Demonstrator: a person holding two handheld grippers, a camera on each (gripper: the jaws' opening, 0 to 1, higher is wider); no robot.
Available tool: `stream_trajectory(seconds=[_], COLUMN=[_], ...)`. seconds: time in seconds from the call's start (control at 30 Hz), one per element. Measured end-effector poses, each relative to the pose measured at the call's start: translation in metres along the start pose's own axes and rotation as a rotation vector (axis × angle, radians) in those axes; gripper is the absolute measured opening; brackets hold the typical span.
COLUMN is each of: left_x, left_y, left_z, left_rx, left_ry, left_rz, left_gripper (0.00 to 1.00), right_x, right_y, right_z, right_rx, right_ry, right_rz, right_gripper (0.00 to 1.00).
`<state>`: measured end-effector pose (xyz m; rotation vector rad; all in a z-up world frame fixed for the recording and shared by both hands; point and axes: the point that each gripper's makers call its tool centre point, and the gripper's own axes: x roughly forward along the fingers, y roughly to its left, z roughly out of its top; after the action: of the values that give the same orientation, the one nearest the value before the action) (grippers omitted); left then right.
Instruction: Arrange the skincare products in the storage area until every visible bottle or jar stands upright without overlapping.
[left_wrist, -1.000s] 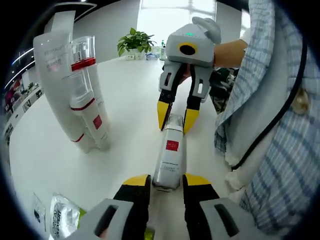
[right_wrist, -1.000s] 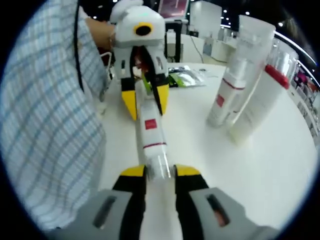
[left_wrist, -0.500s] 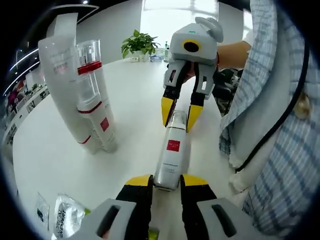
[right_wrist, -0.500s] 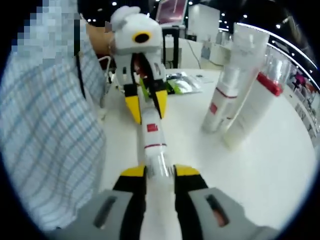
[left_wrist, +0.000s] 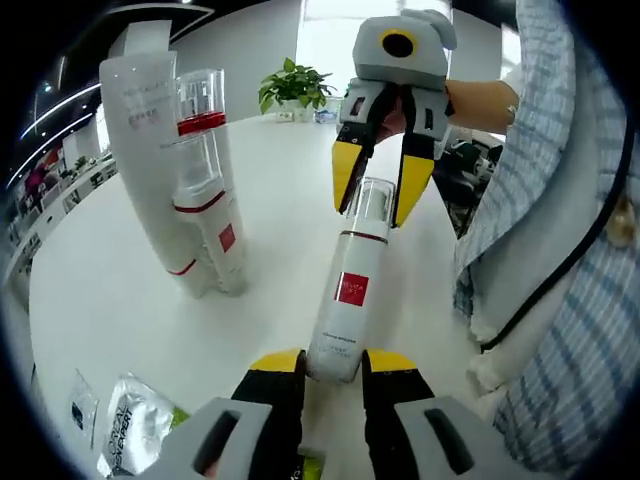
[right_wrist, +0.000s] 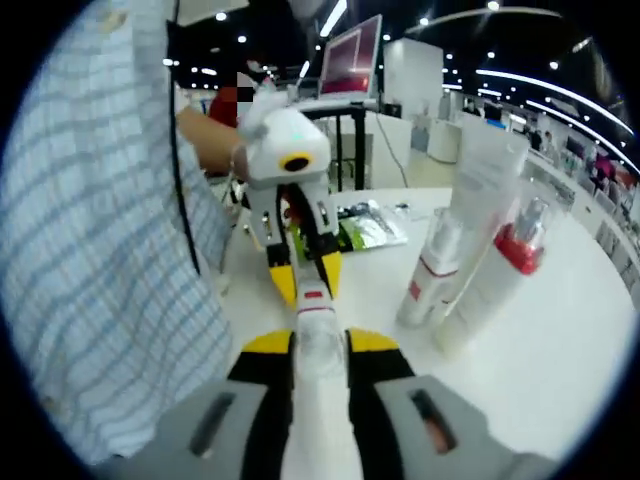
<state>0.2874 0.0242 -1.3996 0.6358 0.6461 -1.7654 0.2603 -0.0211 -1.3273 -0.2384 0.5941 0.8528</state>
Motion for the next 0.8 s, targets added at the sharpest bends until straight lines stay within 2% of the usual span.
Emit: stream_trajectory(seconds=[0.1, 0.3, 0.53, 0.8], left_x=[0.001, 0.001, 0.001, 0.002], left_y=[-0.002, -0.002, -0.001, -0.002], left_z=[-0.002, -0.005, -0.004, -0.003], left_rx=[-0.008, -0.014, 0.012, 0.03], left_ry=[0.005, 0.01, 0.014, 0.015], left_rz=[-0.007, -0.005, 0.001, 0.006], left_gripper=[0.22, 0.22, 0.22, 0.22], right_x=[0.001, 0.009, 0.021, 0.035], right_y=[0.002, 0.006, 0.008, 0.012], right_z=[0.016, 0.039, 0.059, 0.074], right_rx=[-0.01, -0.061, -0.091, -0.133], right_ry=[-0.041, -0.069, -0.101, -0.126], right_rz=[0.009, 0.024, 0.029, 0.041], right_gripper=[0.17, 0.17, 0.18, 0.18])
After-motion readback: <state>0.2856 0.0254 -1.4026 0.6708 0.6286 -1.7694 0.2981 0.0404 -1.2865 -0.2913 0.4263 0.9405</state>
